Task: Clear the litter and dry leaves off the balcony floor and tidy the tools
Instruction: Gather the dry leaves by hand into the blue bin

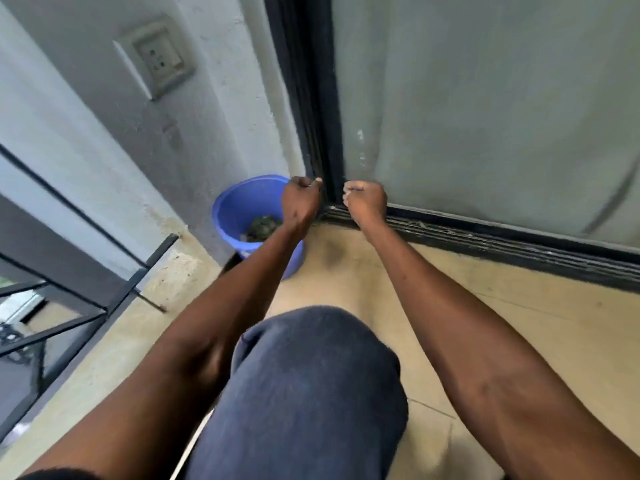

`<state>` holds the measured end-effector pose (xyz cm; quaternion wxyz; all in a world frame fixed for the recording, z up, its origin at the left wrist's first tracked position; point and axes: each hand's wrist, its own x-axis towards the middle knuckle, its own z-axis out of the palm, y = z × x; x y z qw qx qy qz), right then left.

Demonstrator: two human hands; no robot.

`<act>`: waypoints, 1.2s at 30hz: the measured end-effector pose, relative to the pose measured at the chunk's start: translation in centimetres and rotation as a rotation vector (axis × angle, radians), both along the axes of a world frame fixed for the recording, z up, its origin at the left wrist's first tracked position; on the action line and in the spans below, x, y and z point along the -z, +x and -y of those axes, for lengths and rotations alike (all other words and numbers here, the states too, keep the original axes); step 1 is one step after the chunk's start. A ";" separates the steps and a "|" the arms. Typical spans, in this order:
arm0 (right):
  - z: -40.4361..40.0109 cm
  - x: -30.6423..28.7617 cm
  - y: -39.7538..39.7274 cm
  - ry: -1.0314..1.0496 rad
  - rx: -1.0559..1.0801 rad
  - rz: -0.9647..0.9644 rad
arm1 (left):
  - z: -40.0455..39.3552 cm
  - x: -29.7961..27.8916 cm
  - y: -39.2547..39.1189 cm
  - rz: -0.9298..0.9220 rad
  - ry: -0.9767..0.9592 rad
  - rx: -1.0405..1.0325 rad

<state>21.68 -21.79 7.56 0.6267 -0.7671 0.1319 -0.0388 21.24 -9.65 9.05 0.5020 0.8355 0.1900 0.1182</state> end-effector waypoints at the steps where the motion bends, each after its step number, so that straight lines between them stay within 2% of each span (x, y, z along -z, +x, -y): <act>1: 2.1 -0.4 -1.0 -0.012 0.048 0.004 | 2.3 -0.3 -0.4 0.009 -0.014 0.040; 6: 15.2 -2.0 -8.6 -0.051 0.293 0.013 | 16.6 -1.3 -4.1 -0.015 -0.043 0.399; 10: 25.8 -1.1 -14.6 -0.071 0.555 -0.018 | 28.5 -0.7 -8.8 -0.071 0.018 0.765; 12: 30.1 0.4 -17.2 -0.058 0.692 -0.004 | 33.5 0.6 -11.1 -0.105 0.040 0.892; 15: 35.6 4.9 -21.1 -0.046 0.867 -0.084 | 40.3 4.3 -14.3 -0.203 -0.009 1.068; 19: 41.0 12.4 -27.3 -0.062 1.015 -0.218 | 46.9 11.3 -18.0 -0.357 -0.080 1.197; 24: 44.1 18.9 -36.1 -0.210 1.195 -0.368 | 50.7 19.3 -21.5 -0.614 -0.353 1.089; 27: 41.7 22.1 -40.5 -0.315 1.136 -0.435 | 50.8 21.6 -23.7 -0.722 -0.421 0.955; 29: 39.1 23.9 -42.5 -0.421 0.974 -0.485 | 50.9 22.1 -24.5 -0.762 -0.458 0.923; 33: 35.4 26.6 -45.7 -0.658 0.684 -0.437 | 50.8 22.4 -24.4 -0.808 -0.539 0.875; 36: 34.3 27.7 -47.6 -0.775 0.448 -0.449 | 50.6 22.5 -24.1 -0.800 -0.525 0.853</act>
